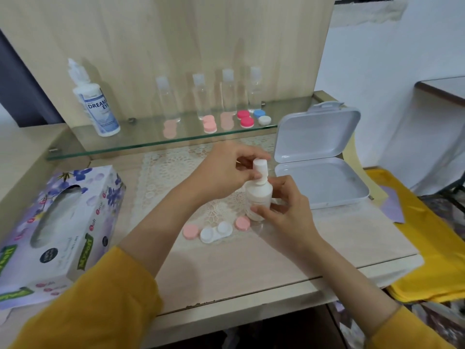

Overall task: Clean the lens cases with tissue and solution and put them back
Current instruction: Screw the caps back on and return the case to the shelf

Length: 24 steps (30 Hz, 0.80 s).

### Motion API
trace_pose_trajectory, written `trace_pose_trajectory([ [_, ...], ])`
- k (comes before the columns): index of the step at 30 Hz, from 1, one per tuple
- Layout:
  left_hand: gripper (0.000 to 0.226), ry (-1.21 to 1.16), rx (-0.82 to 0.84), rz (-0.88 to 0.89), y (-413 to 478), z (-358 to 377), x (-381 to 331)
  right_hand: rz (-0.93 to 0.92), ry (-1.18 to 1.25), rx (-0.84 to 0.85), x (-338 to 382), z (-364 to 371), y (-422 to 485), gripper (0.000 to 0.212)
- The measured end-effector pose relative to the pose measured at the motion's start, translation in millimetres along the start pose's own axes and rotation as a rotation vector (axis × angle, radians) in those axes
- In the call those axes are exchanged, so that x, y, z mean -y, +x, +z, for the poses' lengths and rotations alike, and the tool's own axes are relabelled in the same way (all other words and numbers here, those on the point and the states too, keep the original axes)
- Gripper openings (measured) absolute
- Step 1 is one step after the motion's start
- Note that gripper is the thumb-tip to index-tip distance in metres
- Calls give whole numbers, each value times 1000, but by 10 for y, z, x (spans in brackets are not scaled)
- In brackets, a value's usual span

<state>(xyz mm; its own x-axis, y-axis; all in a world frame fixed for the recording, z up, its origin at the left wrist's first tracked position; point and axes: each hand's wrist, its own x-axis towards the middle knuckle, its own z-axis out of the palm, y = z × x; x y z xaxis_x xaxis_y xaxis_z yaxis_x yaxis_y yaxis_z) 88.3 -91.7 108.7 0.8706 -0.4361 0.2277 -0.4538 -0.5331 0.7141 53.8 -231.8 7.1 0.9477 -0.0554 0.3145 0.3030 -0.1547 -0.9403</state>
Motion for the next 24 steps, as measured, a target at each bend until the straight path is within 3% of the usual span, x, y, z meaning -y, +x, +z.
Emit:
trace_pose_trajectory([
  [4,51,39,111,-15,2,-22,-29,-1,2,1,-35,0,5,44],
  [7,40,95,-94,-56,22,30,-50,-19,-20,-10,-38,12,16,54],
  [9,27,117,-142,-55,58,42,-77,-24,-41,-7,-46,11,30,56],
  [11,15,110,-59,-43,83,18,-97,-14,-39,-8,-63,3,35,48],
  [14,31,48,119,-38,56,-57,-103,-19,-42,-4,-73,2,33,44],
  [16,36,73,101,-41,46,-64,-90,-29,-61,-6,-70,4,33,45],
  [20,31,186,-116,-66,33,-5,-64,-33,-82,-13,-63,12,39,49],
  [22,16,167,-84,-47,34,-8,-63,-26,-79,-11,-61,13,41,47],
  [24,27,141,33,-26,29,-49,-66,-21,-68,-5,-67,8,42,44],
])
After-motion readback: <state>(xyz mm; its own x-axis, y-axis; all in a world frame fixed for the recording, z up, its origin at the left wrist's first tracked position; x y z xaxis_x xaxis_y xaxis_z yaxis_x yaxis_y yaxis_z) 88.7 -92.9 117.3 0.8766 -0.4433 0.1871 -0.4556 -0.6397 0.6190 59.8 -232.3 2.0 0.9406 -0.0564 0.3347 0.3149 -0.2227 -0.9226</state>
